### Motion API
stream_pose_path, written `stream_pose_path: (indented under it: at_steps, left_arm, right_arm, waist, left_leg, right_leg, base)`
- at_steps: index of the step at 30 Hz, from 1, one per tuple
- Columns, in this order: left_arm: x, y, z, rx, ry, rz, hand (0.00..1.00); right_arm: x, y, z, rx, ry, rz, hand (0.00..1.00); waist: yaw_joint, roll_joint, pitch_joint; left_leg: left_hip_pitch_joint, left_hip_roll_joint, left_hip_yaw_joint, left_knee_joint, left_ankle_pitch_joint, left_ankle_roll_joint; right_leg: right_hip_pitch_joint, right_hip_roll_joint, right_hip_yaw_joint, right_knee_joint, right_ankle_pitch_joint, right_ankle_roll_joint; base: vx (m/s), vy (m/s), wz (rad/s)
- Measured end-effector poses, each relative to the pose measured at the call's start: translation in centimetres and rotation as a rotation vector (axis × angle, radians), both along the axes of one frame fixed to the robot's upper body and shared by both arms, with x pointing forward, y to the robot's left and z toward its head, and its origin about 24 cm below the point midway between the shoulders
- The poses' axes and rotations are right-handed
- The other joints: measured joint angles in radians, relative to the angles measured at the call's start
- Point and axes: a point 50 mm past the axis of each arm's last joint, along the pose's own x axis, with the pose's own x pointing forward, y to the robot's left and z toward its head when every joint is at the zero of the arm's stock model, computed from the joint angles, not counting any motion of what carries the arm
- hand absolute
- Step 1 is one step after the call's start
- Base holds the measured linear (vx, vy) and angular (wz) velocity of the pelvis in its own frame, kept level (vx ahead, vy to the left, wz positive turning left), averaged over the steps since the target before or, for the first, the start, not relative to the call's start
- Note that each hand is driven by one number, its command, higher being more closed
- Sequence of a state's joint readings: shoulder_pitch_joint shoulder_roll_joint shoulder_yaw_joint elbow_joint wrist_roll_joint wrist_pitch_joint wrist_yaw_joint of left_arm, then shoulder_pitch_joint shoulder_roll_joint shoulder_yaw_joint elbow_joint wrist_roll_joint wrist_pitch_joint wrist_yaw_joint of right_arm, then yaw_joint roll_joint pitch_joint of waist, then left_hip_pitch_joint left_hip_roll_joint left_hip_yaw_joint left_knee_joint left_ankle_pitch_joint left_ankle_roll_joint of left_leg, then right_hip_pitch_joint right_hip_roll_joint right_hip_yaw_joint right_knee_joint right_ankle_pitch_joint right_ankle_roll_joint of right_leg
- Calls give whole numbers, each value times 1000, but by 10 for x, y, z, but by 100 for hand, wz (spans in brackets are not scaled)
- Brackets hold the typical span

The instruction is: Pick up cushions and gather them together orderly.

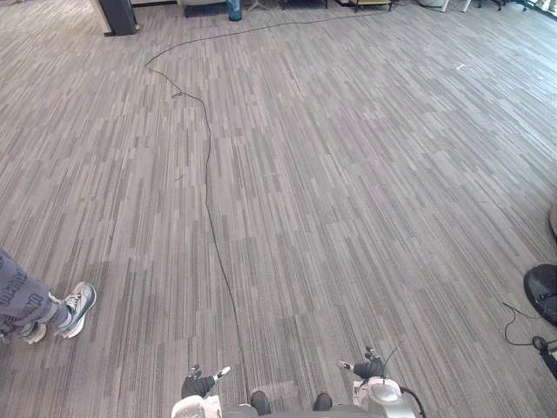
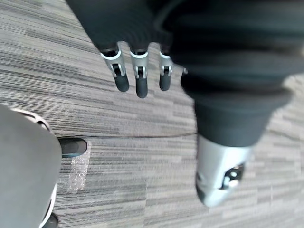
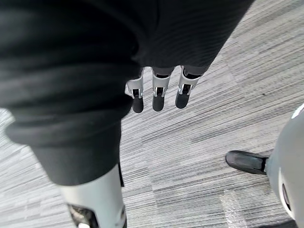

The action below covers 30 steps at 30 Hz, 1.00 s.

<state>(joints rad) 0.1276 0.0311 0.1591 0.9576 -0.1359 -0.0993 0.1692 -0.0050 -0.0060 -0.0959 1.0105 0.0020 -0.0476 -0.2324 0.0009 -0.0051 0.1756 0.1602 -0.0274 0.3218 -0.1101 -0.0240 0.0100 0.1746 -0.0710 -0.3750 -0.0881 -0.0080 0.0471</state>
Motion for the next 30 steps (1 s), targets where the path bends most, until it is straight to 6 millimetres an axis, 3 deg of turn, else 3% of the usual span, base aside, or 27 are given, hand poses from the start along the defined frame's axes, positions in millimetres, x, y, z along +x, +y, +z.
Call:
stream_pose_path:
  at_steps: [30]
  left_arm:
    - [6,-4,-3,14,39,-84,0]
  right_arm:
    - [-5,-6,-6,84,49,-141,0]
  waist:
    - [5,3,4]
  left_leg:
    - [-2,-5,-23,-1,0,0]
  right_leg:
    - [10,-4,-30,0,-8,9]
  base:
    - [-1,1,2]
